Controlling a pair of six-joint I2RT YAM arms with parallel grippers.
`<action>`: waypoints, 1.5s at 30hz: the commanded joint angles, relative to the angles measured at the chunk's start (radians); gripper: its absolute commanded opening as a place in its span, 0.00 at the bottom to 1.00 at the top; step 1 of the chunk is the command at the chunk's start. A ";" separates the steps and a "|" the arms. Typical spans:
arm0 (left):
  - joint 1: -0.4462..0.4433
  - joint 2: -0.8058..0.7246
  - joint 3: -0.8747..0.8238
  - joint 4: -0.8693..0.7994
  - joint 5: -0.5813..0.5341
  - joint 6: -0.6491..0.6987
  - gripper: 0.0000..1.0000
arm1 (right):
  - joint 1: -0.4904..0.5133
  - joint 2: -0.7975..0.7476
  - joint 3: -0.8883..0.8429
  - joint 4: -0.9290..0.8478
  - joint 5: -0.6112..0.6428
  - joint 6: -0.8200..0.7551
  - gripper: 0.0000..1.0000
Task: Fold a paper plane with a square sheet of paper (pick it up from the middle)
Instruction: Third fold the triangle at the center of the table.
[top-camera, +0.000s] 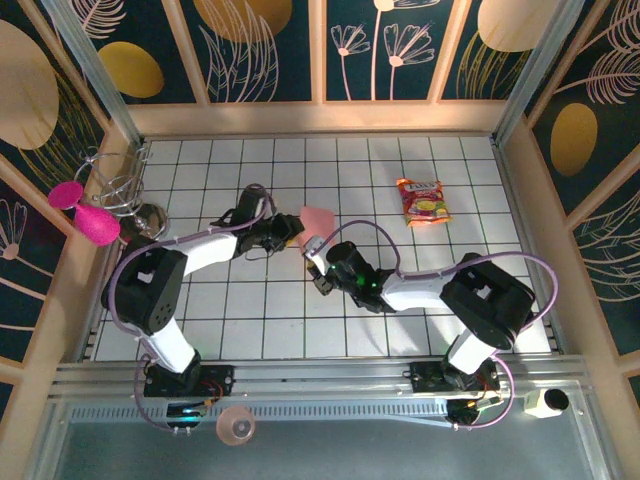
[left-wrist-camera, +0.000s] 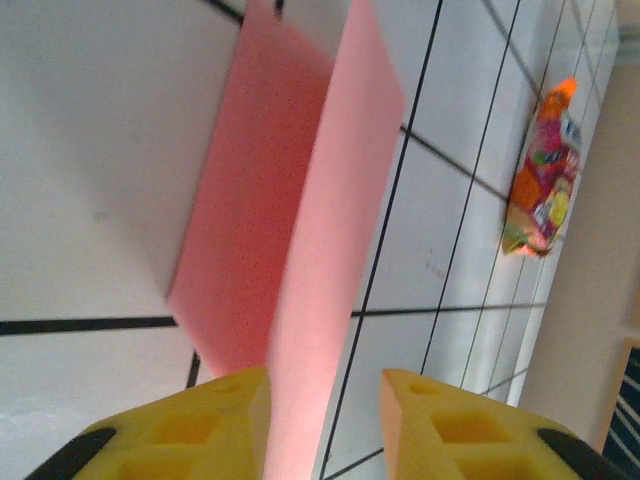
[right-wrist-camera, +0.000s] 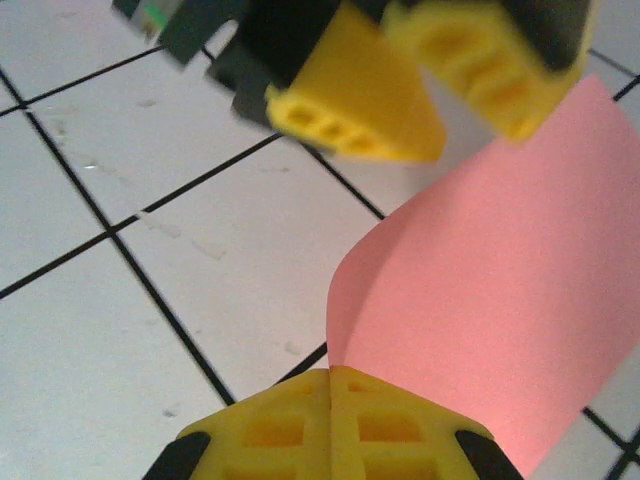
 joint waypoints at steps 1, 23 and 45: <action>0.023 -0.061 0.008 -0.044 -0.062 0.058 0.36 | -0.028 -0.051 0.005 -0.048 -0.151 0.063 0.00; -0.060 0.166 0.188 -0.135 -0.039 0.236 0.23 | -0.143 -0.009 -0.026 -0.002 -0.600 0.251 0.00; -0.066 0.326 0.270 -0.293 -0.121 0.302 0.14 | -0.221 0.029 -0.023 -0.034 -0.474 0.372 0.00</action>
